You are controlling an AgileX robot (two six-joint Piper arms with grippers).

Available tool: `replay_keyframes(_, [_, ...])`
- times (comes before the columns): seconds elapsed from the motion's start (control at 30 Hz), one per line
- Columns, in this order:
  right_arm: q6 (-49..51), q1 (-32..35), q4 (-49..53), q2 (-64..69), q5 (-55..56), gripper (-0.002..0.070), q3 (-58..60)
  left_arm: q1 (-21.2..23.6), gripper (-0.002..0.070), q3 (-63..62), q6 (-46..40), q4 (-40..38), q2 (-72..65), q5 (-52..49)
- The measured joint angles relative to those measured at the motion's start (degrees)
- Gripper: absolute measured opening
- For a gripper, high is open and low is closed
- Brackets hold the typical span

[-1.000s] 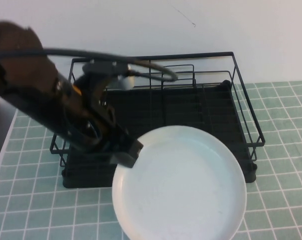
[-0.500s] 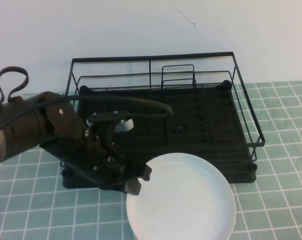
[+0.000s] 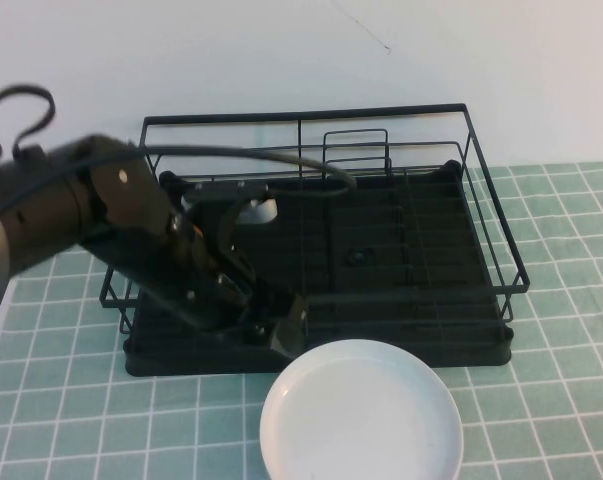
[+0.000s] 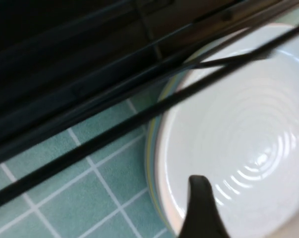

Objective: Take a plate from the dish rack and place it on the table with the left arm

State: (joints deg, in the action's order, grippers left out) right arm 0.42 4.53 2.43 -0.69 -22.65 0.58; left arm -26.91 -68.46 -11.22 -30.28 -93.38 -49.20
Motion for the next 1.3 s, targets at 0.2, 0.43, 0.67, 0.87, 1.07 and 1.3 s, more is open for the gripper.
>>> replay_keyframes(0.2, [0.0, 0.0, 0.0, 0.0, 0.0, -0.0002, 0.0, 0.0, 0.0143, -6.39, -1.85, 4.73, 6.39, -7.74])
replay_keyframes(0.43, [0.0, 0.0, 0.0, 0.0, 0.0, -0.0002, 0.0, 0.0, 0.0007, -5.07, 0.02, 6.84, 23.07, -4.28])
replay_keyframes(0.67, [0.0, 0.0, 0.0, 0.0, 0.0, -0.0002, 0.0, 0.0, 0.0001, 11.98, 7.14, 12.14, 41.88, 8.76])
replay_keyframes(0.87, [0.0, 0.0, -0.02, 0.0, 0.0, -0.0002, 0.0, 0.0, 0.0001, 29.43, 12.81, 22.24, 53.17, 17.57])
replay_keyframes(1.07, [0.0, 0.0, -0.12, 0.0, 0.0, -0.0002, 0.0, 0.0, -0.0001, 37.7, 13.49, 22.74, 56.91, 16.19])
replay_keyframes(1.3, [0.0, 0.0, -0.12, 0.0, 0.0, -0.0002, 0.0, 0.0, -0.0001, 40.01, 13.49, 21.34, 57.04, 6.32])
